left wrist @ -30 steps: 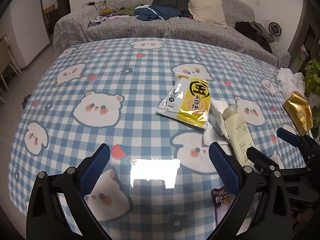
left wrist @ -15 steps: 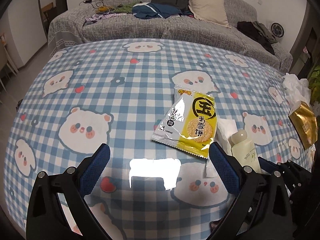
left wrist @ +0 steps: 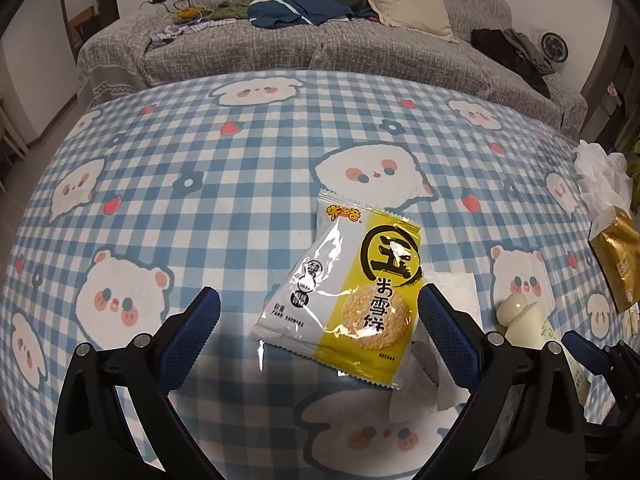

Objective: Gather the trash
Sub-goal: 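Grasp the yellow rice-cracker packet with left tool while right tool grasps the lotion tube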

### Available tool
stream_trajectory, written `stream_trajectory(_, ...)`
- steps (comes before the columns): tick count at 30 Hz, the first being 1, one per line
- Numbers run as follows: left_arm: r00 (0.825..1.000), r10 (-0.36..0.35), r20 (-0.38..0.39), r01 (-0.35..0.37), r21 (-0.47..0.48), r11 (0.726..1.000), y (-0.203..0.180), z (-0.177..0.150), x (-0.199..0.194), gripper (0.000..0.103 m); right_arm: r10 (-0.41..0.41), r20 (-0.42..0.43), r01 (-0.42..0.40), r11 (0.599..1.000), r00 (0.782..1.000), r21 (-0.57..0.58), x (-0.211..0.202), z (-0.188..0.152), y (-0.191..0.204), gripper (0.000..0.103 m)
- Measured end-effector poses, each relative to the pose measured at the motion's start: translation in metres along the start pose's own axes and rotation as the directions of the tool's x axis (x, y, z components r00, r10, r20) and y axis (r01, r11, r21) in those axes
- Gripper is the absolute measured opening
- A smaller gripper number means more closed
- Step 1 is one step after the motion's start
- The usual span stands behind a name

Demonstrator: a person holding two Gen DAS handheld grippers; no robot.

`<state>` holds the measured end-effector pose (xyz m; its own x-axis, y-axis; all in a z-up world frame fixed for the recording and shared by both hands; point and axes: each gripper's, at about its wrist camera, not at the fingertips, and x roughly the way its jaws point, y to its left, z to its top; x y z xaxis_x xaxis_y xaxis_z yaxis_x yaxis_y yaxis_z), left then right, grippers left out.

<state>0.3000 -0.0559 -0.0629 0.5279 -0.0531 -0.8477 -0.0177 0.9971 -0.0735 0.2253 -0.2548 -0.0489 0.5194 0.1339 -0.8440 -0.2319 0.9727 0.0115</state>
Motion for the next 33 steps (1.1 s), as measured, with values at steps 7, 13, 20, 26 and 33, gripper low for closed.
stream_trajectory(7, 1.000, 0.007, -0.022, -0.007, 0.022, 1.000, -0.012, 0.010, 0.022, 0.097, 0.005, 0.019, -0.005, 1.000, 1.000, -0.002, 0.004, 0.003, -0.005, 0.054)
stream_trajectory(13, 0.999, 0.018, -0.037, -0.018, 0.017, 1.000, -0.015, 0.015, 0.035, 0.097, 0.011, 0.010, -0.011, 1.000, 1.000, -0.007, 0.013, 0.003, -0.007, 0.054)
stream_trajectory(20, 0.998, 0.035, -0.055, -0.036, -0.028, 0.999, -0.006, 0.019, 0.044, 0.082, 0.016, 0.008, -0.016, 1.000, 1.000, -0.001, 0.016, 0.004, -0.009, 0.054)
stream_trajectory(26, 0.994, 0.101, -0.048, -0.102, -0.017, 0.995, -0.004, 0.017, 0.038, 0.061, 0.019, 0.002, -0.019, 1.000, 1.000, 0.000, 0.021, 0.005, -0.008, 0.053)
stream_trajectory(33, 0.995, 0.092, -0.046, -0.094, -0.031, 0.995, -0.001, 0.013, 0.031, 0.042, 0.016, 0.003, -0.016, 1.000, 1.000, 0.005, 0.022, 0.006, -0.007, 0.053)
